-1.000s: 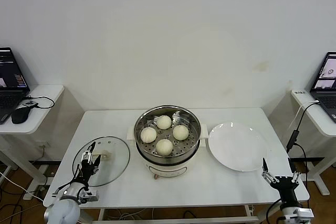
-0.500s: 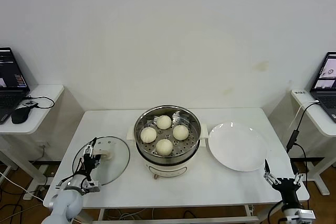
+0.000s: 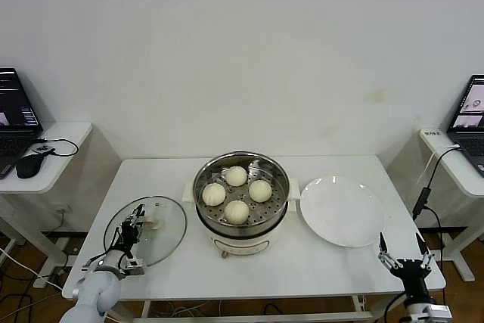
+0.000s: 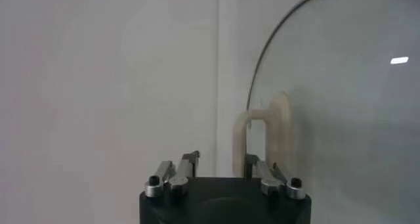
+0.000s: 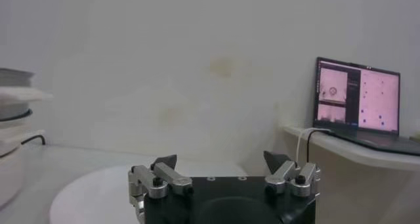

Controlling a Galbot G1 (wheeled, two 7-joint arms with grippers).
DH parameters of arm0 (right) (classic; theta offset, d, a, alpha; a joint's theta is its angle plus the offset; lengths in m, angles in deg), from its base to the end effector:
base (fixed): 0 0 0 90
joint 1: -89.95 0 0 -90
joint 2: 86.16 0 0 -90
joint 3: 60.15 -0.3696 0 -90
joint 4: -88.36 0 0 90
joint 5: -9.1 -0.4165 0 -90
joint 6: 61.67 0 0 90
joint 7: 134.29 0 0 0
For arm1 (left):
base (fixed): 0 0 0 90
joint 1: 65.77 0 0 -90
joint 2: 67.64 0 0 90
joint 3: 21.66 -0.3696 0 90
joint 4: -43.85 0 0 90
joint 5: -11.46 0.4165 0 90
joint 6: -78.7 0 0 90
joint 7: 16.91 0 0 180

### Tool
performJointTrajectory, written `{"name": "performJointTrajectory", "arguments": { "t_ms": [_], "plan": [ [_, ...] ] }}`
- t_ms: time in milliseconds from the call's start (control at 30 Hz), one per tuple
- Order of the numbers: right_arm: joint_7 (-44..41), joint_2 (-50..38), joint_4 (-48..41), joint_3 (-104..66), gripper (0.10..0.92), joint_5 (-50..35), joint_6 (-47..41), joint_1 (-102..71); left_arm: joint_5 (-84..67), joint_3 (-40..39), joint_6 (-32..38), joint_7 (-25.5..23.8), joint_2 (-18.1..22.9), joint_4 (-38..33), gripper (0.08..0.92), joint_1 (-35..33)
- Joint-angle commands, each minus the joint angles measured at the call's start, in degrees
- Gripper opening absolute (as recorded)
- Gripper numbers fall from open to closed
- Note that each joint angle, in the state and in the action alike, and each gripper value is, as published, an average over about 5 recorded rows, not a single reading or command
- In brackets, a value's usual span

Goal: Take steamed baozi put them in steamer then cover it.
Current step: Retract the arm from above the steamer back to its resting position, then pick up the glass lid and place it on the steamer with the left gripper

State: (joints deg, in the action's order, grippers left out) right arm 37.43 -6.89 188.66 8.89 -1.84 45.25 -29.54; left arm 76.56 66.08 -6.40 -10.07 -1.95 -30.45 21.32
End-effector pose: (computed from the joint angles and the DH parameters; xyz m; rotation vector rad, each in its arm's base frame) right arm 0.2038 -0.1990 -0.4170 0.2219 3.1098 -0.2428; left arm 0.3775 0.1841 -0.4658 -0.2143 -2.1382 -2.1028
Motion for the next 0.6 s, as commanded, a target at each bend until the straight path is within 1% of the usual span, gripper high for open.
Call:
{"name": "performJointTrajectory", "arguments": {
  "t_ms": [33,167,267,433,600],
  "plan": [
    [0.0,0.0,0.0,0.2,0.823,0.1,0.1,-0.1,-1.2,0.4,-0.6,2.0,-0.2,0.0,0.299,-0.3],
    [-0.1,0.1,0.2,0.4,0.823,0.2,0.3,-0.1,-1.9,1.7,-0.9,3.6,-0.6,-4.4,0.184,-2.5],
    [-0.1,0.0,0.5,0.6,0.823,0.4,0.4,-0.3,-3.0,3.4,-2.5,3.4,-1.6,-10.4,0.140,-5.3],
    [-0.2,-0.2,0.8,1.2,0.823,0.8,0.5,-0.6,-4.9,6.8,-6.3,0.5,-4.1,-20.5,0.136,-10.3],
    [-0.2,-0.2,1.1,2.2,0.823,1.3,0.6,-0.5,-6.2,10.5,-10.5,-4.9,-6.6,-29.6,0.136,-13.6]
  ]
}}
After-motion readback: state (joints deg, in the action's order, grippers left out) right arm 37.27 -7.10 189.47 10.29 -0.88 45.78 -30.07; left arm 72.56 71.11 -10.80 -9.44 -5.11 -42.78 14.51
